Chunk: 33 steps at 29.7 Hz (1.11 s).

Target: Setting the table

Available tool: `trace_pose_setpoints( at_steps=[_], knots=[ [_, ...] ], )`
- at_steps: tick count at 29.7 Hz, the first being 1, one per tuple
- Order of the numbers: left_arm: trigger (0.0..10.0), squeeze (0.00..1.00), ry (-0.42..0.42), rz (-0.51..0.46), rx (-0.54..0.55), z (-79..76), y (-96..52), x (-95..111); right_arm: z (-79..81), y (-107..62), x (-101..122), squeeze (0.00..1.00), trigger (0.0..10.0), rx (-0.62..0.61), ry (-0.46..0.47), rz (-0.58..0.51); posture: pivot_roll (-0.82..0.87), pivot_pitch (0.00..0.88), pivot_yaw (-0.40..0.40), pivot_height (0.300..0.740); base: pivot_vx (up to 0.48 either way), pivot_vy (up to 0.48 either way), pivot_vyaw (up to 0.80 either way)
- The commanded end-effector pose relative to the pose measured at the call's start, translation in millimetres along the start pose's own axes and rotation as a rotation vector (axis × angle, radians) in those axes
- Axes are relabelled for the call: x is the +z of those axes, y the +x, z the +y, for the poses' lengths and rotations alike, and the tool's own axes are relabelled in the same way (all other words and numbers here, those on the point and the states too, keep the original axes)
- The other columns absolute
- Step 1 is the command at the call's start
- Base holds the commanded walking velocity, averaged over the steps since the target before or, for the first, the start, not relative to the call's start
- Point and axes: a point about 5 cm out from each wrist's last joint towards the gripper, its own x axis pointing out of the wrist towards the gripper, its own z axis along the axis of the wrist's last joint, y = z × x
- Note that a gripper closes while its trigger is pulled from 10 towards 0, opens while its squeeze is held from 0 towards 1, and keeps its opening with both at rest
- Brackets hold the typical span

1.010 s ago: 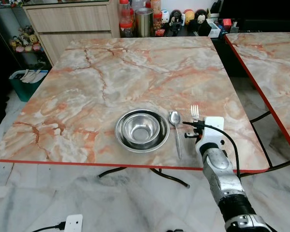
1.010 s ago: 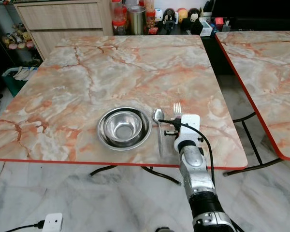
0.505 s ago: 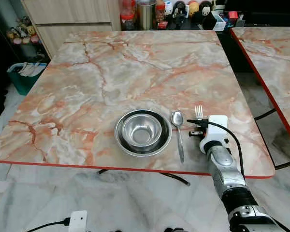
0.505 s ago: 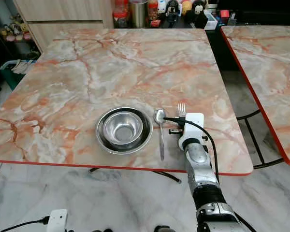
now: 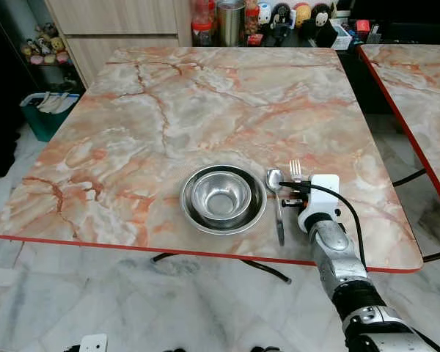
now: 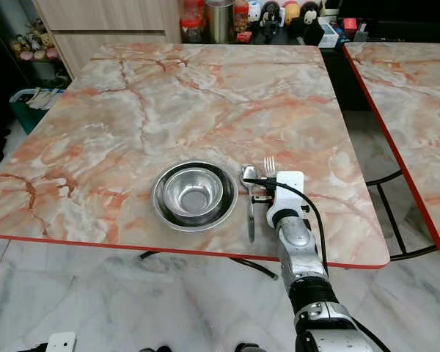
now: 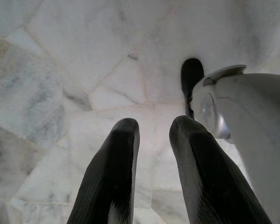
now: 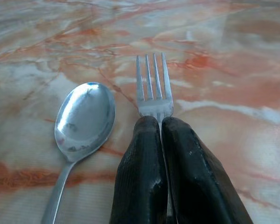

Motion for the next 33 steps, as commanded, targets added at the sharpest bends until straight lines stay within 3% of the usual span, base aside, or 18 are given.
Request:
trace_pose_setpoints(
  at_steps=[1, 7, 13, 20, 27, 28, 33],
  knots=[
    [10.0, 0.0, -0.001, 0.03, -0.002, -5.5, -0.6, -8.6, 1.5, 2.2, 3.6, 0.0, 10.0, -0.001, 0.007, -0.011, -0.06, 0.139, 0.032, 0.74, 0.0, 0.0, 0.0],
    [10.0, 0.0, 0.001, 0.036, -0.02, -18.2, 0.1, -10.3, 3.3, 1.0, 0.1, 0.0, 10.0, -0.003, 0.007, -0.004, -0.06, 0.141, 0.033, 0.74, 0.0, 0.0, 0.0],
    [10.0, 0.0, 0.003, 0.033, -0.024, -21.5, 0.5, -9.1, 7.2, 0.3, -2.7, 0.0, 10.0, 0.003, 0.01, 0.004, -0.05, 0.142, 0.032, 0.74, 0.0, 0.0, 0.0],
    [10.0, 0.0, 0.008, 0.004, -0.032, -26.2, 3.7, 7.2, 10.0, -1.0, -7.0, 0.0, 10.0, 0.001, 0.012, 0.02, -0.05, 0.143, 0.032, 0.74, 0.0, 0.0, 0.0],
    [10.0, 0.0, 0.011, 0.01, -0.039, -31.2, 3.8, 5.8, 10.3, -2.4, -9.7, 0.0, 10.0, -0.009, 0.016, 0.025, -0.05, 0.143, 0.032, 0.74, 0.0, 0.0, 0.0],
    [10.0, 0.0, 0.012, 0.011, -0.039, -30.4, 3.7, 5.4, 9.9, -2.5, -9.9, 0.07, 10.0, -0.013, 0.018, 0.026, -0.05, 0.144, 0.031, 0.74, 0.0, 0.0, 0.0],
    [10.0, 0.0, 0.011, 0.017, -0.03, -17.2, 2.0, 0.5, 10.6, -3.2, -11.3, 0.14, 10.0, -0.015, 0.019, 0.029, -0.05, 0.144, 0.032, 0.74, 0.0, 0.0, 0.0]
  ],
)
